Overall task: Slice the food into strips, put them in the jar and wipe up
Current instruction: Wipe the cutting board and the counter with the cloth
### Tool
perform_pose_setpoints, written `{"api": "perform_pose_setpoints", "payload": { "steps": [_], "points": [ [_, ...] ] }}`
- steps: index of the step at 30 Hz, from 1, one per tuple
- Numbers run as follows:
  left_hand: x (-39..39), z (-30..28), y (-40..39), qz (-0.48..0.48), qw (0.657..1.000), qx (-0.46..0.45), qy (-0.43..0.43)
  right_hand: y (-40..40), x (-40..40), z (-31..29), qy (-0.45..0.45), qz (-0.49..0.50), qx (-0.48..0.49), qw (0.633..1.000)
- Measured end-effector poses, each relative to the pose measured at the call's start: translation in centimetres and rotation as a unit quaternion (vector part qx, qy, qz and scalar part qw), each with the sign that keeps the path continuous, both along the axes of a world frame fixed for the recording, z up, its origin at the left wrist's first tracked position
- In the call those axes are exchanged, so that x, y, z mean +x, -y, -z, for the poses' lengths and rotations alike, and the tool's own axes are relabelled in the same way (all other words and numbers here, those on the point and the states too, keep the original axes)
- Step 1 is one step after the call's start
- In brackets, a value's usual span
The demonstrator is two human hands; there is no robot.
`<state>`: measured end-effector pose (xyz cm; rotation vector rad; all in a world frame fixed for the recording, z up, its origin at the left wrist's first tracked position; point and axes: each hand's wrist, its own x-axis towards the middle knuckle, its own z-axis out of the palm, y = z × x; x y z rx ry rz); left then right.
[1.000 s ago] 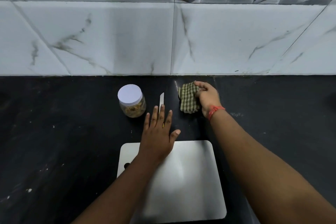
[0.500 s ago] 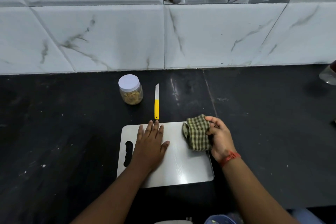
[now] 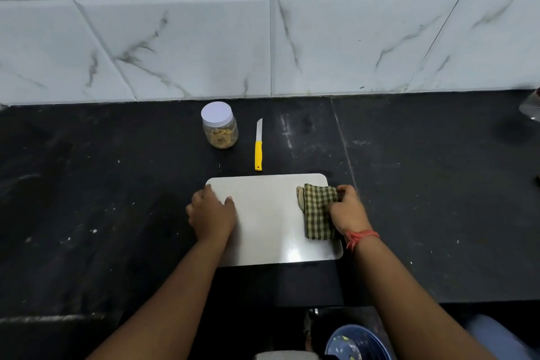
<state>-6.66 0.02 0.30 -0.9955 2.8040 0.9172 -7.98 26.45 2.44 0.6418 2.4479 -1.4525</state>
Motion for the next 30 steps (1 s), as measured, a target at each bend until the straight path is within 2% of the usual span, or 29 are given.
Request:
{"api": "perform_pose_setpoints", "payload": {
  "steps": [3, 6, 9, 11, 13, 19, 25, 30],
  "points": [
    [-1.8, -1.0, 1.8, -0.085, 0.99, 0.111, -0.011, 0.3, -0.2, -0.1, 0.007, 0.024, -0.008, 1.0],
    [-2.4, -1.3, 3.6, -0.106, 0.972, 0.204, -0.041, 0.6, -0.3, 0.1, 0.013, 0.043, -0.012, 0.999],
    [-2.3, -1.5, 4.6, -0.157, 0.932, 0.322, -0.062, 1.1, -0.3, 0.1, 0.022, 0.041, -0.012, 0.999],
    [-1.9, -1.5, 4.9, -0.181, 0.887, 0.416, -0.085, 1.6, -0.3, 0.1, 0.021, 0.041, -0.017, 0.999],
    [-1.0, -2.0, 5.6, -0.196, 0.856, 0.467, -0.106, 2.6, -0.4, 0.2, 0.024, 0.041, -0.027, 0.999],
    [2.0, -2.0, 13.2, -0.222, 0.847, 0.467, -0.123, 9.1, 0.0, 0.8, 0.041, -0.014, -0.071, 0.997],
    [5.7, -2.7, 23.6, -0.287, 0.844, 0.43, -0.143, 19.9, 0.2, 0.7, 0.044, -0.073, -0.144, 0.986],
    [7.9, -2.2, 29.9, -0.349, 0.81, 0.437, -0.176, 27.2, -1.3, 0.5, 0.03, -0.123, -0.173, 0.977]
  ]
}}
